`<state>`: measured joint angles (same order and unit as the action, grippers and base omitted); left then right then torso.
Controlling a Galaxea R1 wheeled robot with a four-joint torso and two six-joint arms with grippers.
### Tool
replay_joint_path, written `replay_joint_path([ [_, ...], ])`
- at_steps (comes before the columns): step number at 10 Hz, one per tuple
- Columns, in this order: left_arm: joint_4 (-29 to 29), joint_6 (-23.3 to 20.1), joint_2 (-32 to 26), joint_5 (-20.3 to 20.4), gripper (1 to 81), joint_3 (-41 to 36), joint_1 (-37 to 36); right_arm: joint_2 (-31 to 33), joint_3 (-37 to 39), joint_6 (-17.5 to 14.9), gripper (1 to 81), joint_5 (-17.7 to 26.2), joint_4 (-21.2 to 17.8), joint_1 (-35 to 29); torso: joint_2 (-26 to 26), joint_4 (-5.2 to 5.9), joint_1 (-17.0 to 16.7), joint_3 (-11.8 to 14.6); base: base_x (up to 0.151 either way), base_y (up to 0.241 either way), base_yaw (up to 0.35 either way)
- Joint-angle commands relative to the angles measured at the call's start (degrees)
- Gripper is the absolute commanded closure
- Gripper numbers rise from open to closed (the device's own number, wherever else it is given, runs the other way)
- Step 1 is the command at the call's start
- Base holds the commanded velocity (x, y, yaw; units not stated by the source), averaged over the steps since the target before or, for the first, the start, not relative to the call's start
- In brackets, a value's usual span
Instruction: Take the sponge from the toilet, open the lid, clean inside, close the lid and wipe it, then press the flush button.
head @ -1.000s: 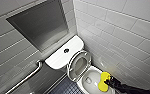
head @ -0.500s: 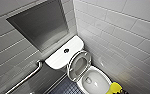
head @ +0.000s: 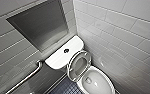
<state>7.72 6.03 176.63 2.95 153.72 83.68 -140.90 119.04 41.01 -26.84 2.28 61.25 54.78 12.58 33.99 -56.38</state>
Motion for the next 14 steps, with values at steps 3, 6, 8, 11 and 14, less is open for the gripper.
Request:
replay_joint_path([
  [3, -0.1, -0.1, -0.1, -4.9, 1.0, 0.0, 1.9, 3.4, -7.3, -2.0, 81.1, 16.9, 11.6, -5.6, 0.0, 0.0, 0.0, 0.0, 0.0, 0.0, 0.0],
  [6, -0.2, -0.1, 0.0, -4.9, 1.0, 0.0, 1.7, 2.2, -7.3, -2.2, 81.1, 30.1, 13.6, -16.9, 0.0, 0.0, 0.0, 0.0, 0.0, 0.0, 0.0],
  [8, -0.3, -0.1, 0.0, -4.9, 1.0, 0.0, 1.7, 0.6, -6.0, -2.2, 81.1, 36.5, 13.7, -24.8, 0.0, 0.0, 0.0, 0.0, 0.0, 0.0, 0.0],
  [11, -0.4, -0.1, 0.0, -4.9, 1.0, 0.0, 1.7, -5.5, -0.8, -2.2, 81.1, 43.9, 14.6, -33.2, 0.0, 0.0, 0.0, 0.0, 0.0, 0.0, 0.0],
  [14, -0.5, -0.1, -0.3, -4.4, 1.0, 0.0, 1.6, -13.9, 7.4, -2.2, 81.1, 47.5, 16.0, -36.7, 0.0, 0.0, 0.0, 0.0, 0.0, 0.0, 0.0],
])
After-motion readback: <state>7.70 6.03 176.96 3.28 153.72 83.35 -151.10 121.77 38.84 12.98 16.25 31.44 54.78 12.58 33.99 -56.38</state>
